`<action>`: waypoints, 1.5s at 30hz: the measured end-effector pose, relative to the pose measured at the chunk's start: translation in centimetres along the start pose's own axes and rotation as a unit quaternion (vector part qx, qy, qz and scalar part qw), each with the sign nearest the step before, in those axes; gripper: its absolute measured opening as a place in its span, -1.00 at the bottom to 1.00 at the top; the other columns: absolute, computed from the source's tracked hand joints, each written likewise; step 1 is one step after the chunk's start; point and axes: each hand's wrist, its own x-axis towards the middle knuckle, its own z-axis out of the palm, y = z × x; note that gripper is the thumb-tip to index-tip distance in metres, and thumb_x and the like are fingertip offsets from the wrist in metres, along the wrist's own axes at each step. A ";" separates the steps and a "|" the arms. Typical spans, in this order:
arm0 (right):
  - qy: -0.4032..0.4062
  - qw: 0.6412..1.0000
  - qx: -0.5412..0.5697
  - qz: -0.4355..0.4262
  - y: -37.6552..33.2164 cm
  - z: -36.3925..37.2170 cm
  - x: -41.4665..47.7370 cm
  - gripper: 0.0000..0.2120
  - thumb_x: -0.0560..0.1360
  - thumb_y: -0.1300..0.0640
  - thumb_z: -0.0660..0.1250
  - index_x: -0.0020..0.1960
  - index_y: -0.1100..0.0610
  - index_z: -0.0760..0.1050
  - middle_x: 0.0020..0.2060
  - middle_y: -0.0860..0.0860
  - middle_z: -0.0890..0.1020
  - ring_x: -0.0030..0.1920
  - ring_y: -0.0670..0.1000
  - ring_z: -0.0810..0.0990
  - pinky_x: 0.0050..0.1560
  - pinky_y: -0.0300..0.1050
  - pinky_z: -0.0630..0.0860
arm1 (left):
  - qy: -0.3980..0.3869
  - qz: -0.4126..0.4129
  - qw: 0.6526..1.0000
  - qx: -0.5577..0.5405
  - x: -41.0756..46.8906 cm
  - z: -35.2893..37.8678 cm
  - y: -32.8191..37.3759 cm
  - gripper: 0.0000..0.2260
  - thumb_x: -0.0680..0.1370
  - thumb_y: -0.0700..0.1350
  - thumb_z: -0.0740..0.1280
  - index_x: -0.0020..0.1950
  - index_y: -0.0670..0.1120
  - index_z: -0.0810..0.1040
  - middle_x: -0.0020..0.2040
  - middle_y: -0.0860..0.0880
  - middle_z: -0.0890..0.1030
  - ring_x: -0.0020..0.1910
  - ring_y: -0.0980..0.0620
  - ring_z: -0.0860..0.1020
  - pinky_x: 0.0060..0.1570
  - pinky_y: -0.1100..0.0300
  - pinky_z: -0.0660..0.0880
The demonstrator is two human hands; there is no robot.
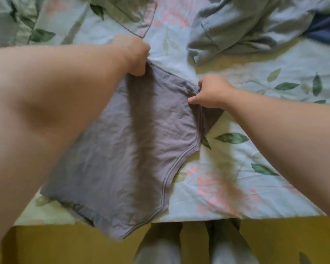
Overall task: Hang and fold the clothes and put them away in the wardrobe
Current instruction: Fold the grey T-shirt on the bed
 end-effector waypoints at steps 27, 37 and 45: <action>0.084 0.993 0.064 -0.047 3.5 -4.3 -0.1 -0.75 0.54 -0.13 0.35 -0.08 -0.03 0.33 0.04 0.12 0.59 0.09 0.23 0.58 -0.05 -0.01 0.45 | 0.005 -0.016 0.995 0.099 3.1 -6.5 -2.7 -0.75 0.43 -0.02 0.52 0.02 -0.08 0.60 -0.13 -0.14 0.58 -0.09 -0.24 0.62 -0.24 0.02 0.48; 0.079 0.982 0.007 -0.171 -3.1 -6.4 -8.5 -0.73 0.31 -0.09 0.26 -0.32 0.10 0.30 -0.41 -0.04 0.41 -0.29 0.16 0.46 -0.31 -0.04 0.36 | 0.199 -0.062 0.975 -0.075 -4.9 -5.4 -4.9 -0.95 0.50 -0.29 0.29 -0.07 -0.18 0.47 -0.17 -0.22 0.42 -0.22 -0.17 0.38 -0.29 -0.02 0.27; -0.088 0.945 -0.088 -0.303 -14.5 8.3 -19.8 -0.89 0.52 0.13 0.32 0.02 0.04 0.41 -0.03 0.06 0.60 -0.05 0.18 0.64 -0.35 -0.09 0.23 | 0.368 -0.118 0.885 -0.259 -23.2 10.1 -5.7 -0.86 0.50 -0.34 0.27 -0.02 -0.25 0.60 0.02 -0.22 0.66 -0.05 -0.26 0.65 -0.09 -0.13 0.58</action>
